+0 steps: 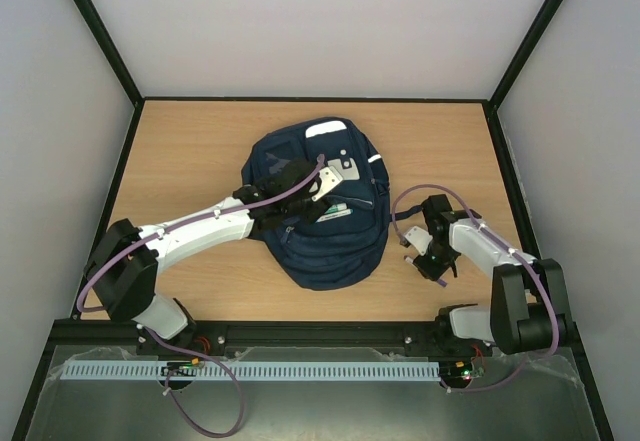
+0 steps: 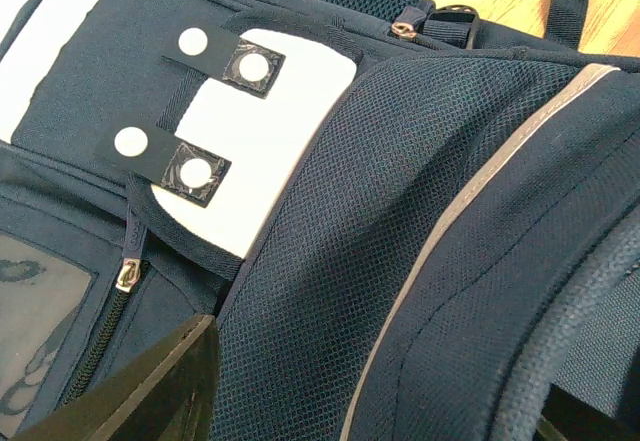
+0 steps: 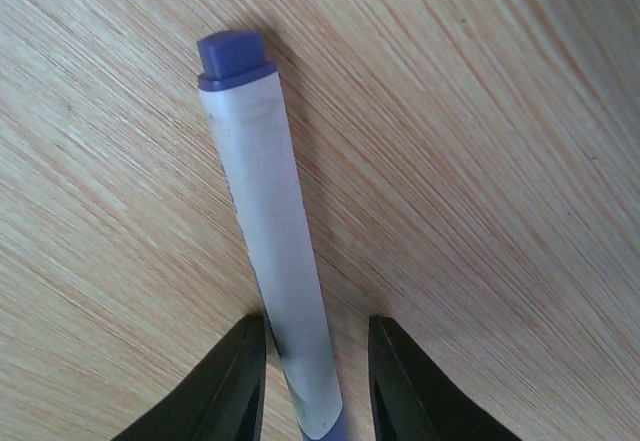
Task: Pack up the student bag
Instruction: Pick up the stationery from the center of the board, then place the stationery in the student bag.
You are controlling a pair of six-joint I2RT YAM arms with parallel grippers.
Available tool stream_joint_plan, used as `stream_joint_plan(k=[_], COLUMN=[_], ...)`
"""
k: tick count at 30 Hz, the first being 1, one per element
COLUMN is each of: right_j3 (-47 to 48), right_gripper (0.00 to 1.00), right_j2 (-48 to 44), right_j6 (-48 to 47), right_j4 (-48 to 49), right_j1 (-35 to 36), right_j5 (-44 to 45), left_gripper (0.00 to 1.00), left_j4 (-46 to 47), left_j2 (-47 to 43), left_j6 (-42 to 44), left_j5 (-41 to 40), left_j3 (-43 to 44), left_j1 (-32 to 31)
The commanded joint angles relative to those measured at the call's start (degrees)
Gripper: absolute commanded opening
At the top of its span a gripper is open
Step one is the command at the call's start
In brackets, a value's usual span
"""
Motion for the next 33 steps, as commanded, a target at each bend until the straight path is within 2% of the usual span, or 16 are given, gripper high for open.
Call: stream_joint_plan(k=[1,12,19,22,29,33], right_j3=[-1.21,-0.56,5.33,6.37,7.61,10.85], right_gripper=[0.30,0.12,0.10,0.09,0.08,0.08], right_j2=[1.63,1.36,-6.75,-11.26,-17.22,-17.73], right_j6=[0.42,0.56,-2.19,-2.31,-1.64,-2.40], right_j4=[-0.49,-0.78,-6.54,-6.82,-0.90,0.45], right_j1=[0.23,0.28,1.30,5.78,20.67,28.45], right_j5=[-0.20,-0.86,-1.86,-0.75,11.99,11.38], left_gripper=[0.60,0.60,0.61,0.61,0.61,0.61], left_j4=[0.90,0.82,0.81,0.84,0.77,0.57], left_j2=[0.21,0.30,0.22,0.30,0.39,0.58], left_j6=[-0.53,-0.57,-0.72,-0.90,-0.90,-0.92], left_j5=[-0.32,-0.06,-0.14,-0.09,0.01,0.29], left_j3=[1.75,1.82,1.84,1.84,1.99,2.13], left_j1=[0.09,0.06,0.14,0.19,0.68,0.67])
